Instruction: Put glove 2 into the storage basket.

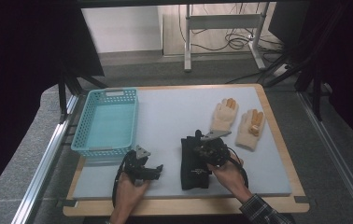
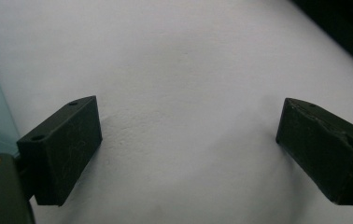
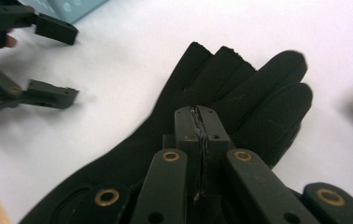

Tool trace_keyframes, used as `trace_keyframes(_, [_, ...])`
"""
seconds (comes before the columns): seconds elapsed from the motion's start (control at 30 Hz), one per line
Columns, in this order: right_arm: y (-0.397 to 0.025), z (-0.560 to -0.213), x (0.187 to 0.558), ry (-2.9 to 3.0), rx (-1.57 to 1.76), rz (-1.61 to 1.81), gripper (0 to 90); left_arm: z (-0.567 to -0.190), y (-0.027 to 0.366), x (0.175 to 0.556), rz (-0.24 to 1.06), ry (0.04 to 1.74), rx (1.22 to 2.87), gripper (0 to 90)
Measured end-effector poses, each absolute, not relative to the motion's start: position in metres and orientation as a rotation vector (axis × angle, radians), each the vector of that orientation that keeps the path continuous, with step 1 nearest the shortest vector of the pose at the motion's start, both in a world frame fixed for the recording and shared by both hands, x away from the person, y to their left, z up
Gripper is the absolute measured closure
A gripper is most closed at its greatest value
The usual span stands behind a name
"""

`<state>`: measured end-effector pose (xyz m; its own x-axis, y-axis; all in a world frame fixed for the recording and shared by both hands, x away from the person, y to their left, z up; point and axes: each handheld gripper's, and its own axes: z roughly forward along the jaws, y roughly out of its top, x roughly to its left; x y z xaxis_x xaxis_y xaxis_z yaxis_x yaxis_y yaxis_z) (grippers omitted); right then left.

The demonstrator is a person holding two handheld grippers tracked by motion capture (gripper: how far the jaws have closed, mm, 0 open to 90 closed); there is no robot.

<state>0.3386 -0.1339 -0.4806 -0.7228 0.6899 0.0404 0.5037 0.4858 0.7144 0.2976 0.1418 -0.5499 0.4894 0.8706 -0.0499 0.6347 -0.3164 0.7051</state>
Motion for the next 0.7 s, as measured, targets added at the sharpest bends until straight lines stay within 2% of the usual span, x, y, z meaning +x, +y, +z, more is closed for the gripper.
trace_keyframes(0.07, [-0.135, -0.491, 0.344, 2.497, 1.037, 1.065, 84.6, -0.55, 0.142, 0.298, 0.451, 1.233, 2.063, 7.2])
trace_keyframes(0.1, [-0.138, -0.497, 0.347, 2.518, 1.059, 1.087, 74.4, -0.55, 0.142, 0.298, 0.451, 1.233, 2.063, 7.2])
trace_keyframes(0.13, [-0.138, -0.497, 0.347, 2.518, 1.059, 1.087, 74.4, -0.55, 0.142, 0.298, 0.451, 1.233, 2.063, 7.2])
trace_keyframes(0.27, [-0.154, -0.485, 0.347, 2.505, 1.042, 1.133, 55.3, -0.55, 0.142, 0.298, 0.45, 1.235, 2.062, 7.2])
trace_keyframes(0.33, [-0.17, -0.482, 0.344, 2.505, 1.019, 1.137, 50.9, -0.55, 0.142, 0.298, 0.449, 1.238, 2.056, 7.3])
trace_keyframes(0.4, [-0.174, -0.482, 0.342, 2.509, 1.022, 1.144, 50.7, -0.55, 0.142, 0.298, 0.448, 1.236, 2.063, 7.3])
trace_keyframes(0.43, [-0.186, -0.488, 0.338, 2.537, 1.031, 1.138, 54.2, -0.55, 0.143, 0.298, 0.446, 1.236, 2.062, 7.4])
trace_keyframes(0.5, [-0.192, -0.496, 0.331, 2.566, 1.021, 1.103, 69.2, -0.549, 0.144, 0.297, 0.434, 1.228, 2.066, 7.3])
trace_keyframes(0.53, [-0.192, -0.496, 0.331, 2.566, 1.021, 1.103, 69.2, -0.549, 0.144, 0.297, 0.434, 1.228, 2.066, 7.3])
trace_keyframes(0.57, [-0.197, -0.505, 0.323, 2.591, 1.001, 1.084, 79.3, -0.549, 0.145, 0.294, 0.433, 1.215, 2.081, 7.3])
trace_keyframes(0.7, [-0.199, -0.519, 0.315, 2.62, 0.971, 1.107, 85.5, -0.549, 0.149, 0.286, 0.429, 1.202, 2.095, 5.5])
